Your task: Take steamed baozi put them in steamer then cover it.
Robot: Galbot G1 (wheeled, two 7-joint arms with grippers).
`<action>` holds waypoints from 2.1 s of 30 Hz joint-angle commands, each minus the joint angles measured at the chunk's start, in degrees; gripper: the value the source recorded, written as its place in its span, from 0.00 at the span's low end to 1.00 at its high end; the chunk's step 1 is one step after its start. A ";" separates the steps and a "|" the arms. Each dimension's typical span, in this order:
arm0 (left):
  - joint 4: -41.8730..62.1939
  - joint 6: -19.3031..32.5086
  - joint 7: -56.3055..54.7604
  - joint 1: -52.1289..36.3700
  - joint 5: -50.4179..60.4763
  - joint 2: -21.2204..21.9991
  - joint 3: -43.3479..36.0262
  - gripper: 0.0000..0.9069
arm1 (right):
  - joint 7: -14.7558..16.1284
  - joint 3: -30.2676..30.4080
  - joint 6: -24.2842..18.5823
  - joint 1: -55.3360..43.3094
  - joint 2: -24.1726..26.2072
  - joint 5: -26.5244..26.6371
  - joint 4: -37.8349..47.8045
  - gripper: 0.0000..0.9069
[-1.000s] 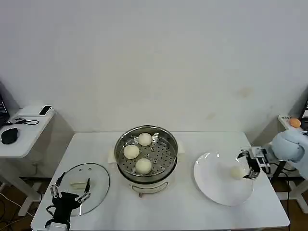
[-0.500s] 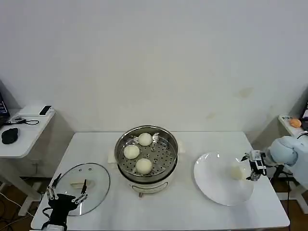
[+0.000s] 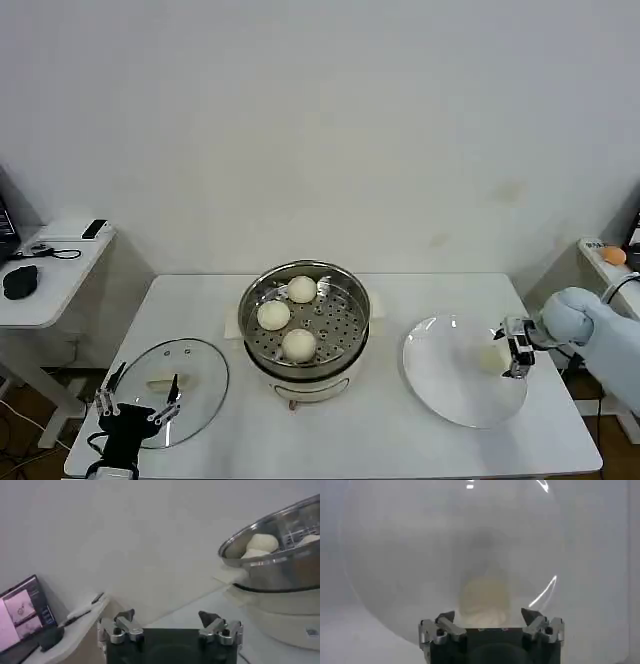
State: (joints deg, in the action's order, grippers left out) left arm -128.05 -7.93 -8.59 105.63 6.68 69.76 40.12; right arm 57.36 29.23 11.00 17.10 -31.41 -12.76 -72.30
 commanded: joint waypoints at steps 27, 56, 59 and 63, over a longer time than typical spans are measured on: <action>-0.25 -0.05 0.04 -0.07 0.38 -0.01 -0.06 1.00 | 3.08 8.31 2.45 -13.28 4.16 5.38 -7.07 0.71; -0.26 -0.05 0.14 -1.74 0.66 0.76 0.30 1.00 | -13.24 40.60 24.64 -51.28 -20.32 43.06 -16.45 0.73; -0.31 -0.08 0.15 -1.86 0.65 1.07 0.51 1.00 | -15.80 40.59 26.03 -49.88 -22.60 44.64 -15.72 0.73; -0.19 -0.06 0.16 -1.83 0.67 1.39 0.63 1.00 | -18.26 40.22 28.86 -47.91 -26.24 48.81 -13.46 0.73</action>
State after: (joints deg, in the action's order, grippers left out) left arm -128.34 -8.00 -8.44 103.78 7.35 71.03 40.63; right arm 45.73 66.64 33.29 -30.07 -48.93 26.84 -87.00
